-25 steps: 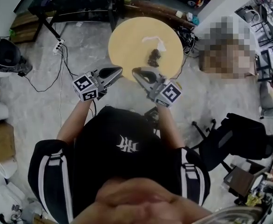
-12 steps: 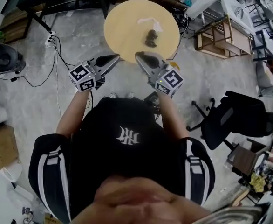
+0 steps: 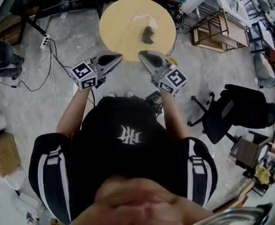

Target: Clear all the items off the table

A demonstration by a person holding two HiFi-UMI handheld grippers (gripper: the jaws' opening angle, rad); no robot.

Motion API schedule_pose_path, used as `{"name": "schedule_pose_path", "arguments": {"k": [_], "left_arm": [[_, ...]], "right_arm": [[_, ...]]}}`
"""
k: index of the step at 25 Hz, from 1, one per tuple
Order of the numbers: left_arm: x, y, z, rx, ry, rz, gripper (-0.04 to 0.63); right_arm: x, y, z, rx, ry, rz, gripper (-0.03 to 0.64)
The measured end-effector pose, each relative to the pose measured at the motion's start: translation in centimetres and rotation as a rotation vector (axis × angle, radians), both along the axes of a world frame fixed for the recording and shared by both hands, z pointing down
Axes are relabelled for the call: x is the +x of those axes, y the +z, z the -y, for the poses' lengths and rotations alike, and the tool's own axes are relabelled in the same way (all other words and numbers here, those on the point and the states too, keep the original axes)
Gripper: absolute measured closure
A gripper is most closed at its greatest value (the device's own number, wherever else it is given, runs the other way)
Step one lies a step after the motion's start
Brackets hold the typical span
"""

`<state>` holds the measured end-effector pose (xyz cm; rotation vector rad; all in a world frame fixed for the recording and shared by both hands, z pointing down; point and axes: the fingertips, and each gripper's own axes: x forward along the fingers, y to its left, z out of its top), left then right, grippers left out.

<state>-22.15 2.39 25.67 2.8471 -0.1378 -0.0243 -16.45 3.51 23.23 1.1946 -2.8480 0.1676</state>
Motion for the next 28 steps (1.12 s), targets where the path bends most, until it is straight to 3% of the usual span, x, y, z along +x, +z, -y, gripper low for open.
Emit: {"name": "schedule_pose_path", "arguments": {"k": [4, 8, 21, 28], "left_arm": [[0.0, -0.1, 0.2, -0.001, 0.011, -0.025, 0.583], [-0.2, 0.6, 0.7, 0.001, 0.015, -0.005, 0.583], [-3.2, 1.8, 3.3, 0.012, -0.041, -0.012, 0.583], [-3.5, 3.4, 5.0, 0.039, -0.050, 0.025, 0.583]], "right_arm": [[0.1, -0.2, 0.1, 0.004, 0.013, -0.018, 0.614], [0.3, -0.3, 0.6, 0.009, 0.021, -0.038, 0.614], [0.5, 0.1, 2.4, 0.022, 0.085, -0.104, 0.611], [-0.6, 1.9, 3.4, -0.003, 0.077, -0.110, 0.589]]}}
